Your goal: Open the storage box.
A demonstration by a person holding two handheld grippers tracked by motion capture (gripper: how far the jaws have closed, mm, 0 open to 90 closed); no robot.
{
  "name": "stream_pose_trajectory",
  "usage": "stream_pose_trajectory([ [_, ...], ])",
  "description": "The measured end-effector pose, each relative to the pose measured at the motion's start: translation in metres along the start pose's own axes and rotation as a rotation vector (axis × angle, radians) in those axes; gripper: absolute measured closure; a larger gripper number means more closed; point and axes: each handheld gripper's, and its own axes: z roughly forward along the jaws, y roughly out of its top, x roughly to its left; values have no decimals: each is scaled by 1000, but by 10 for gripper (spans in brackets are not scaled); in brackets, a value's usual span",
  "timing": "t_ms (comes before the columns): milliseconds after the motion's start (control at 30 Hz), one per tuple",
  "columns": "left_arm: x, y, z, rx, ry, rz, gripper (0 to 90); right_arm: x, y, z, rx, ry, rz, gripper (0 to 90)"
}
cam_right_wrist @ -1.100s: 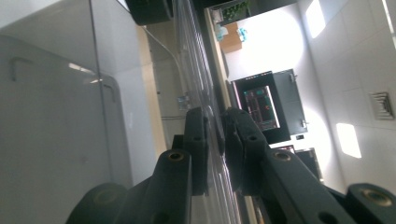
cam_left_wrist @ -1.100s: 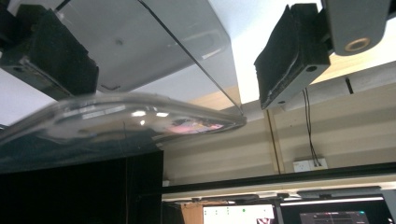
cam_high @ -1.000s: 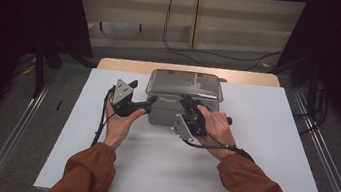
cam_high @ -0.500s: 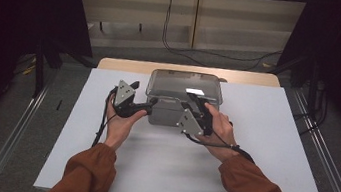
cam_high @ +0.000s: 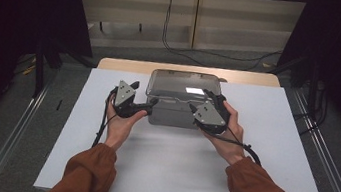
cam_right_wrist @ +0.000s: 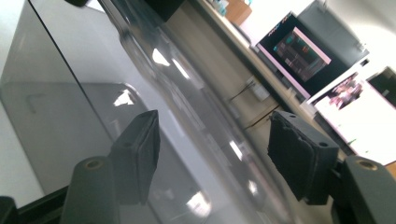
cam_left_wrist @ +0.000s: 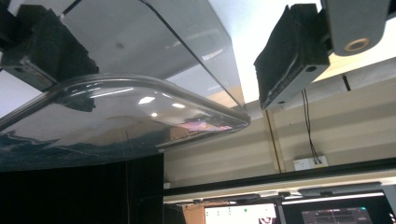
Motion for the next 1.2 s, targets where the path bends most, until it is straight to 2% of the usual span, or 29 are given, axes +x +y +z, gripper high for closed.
stream_pose_trajectory([
  [33, 0, 0, 0, -2, 0, -1, 128, -1, -3, -1, 4, 4, 24, 332],
  [67, 0, 0, 0, -2, 0, -1, 128, -1, -3, -1, 4, 4, 24, 332],
  [100, 0, 0, 0, -3, -4, -1, 128, -6, -10, -2, 2, 6, 75, 325],
  [167, 0, 0, 0, -4, 0, -4, 128, -8, -13, -3, -1, 9, 93, 322],
  [233, 0, 0, 0, -6, -4, 0, 131, -15, -20, -4, -2, 19, 167, 312],
  [267, 0, 0, 0, -6, -4, 0, 133, -15, -20, -4, -2, 19, 167, 312],
  [300, -1, 1, 0, -7, -6, 0, 134, -20, -23, -4, -11, 27, 207, 309],
  [333, -1, 1, 0, -7, -6, 0, 136, -20, -23, -4, -11, 27, 207, 309],
  [433, 0, 2, 0, -14, -6, -1, 142, -26, -28, -5, -15, 27, 252, 305],
  [533, 0, 2, 0, -16, -4, -3, 146, -29, -30, -5, -12, 30, 265, 305],
  [600, 0, 1, 0, -16, -18, -6, 149, -30, -32, -5, -6, 36, 268, 312],
  [700, 1, 1, 1, -20, -13, -16, 151, -37, -37, -5, -1, 30, 314, 326],
  [767, 1, 2, 1, -18, -13, -5, 155, -39, -39, -4, -1, 29, 325, 334],
  [1000, 2, 6, 1, -33, -18, -10, 176, -46, -44, -4, -19, 38, 380, 386],
  [1033, 3, 7, 2, -36, -14, -3, 179, -48, -45, -4, -32, 44, 398, 422],
  [1200, 5, 8, 3, -47, -9, -2, 222, -48, -43, -1, -59, 47, 378, 460],
])
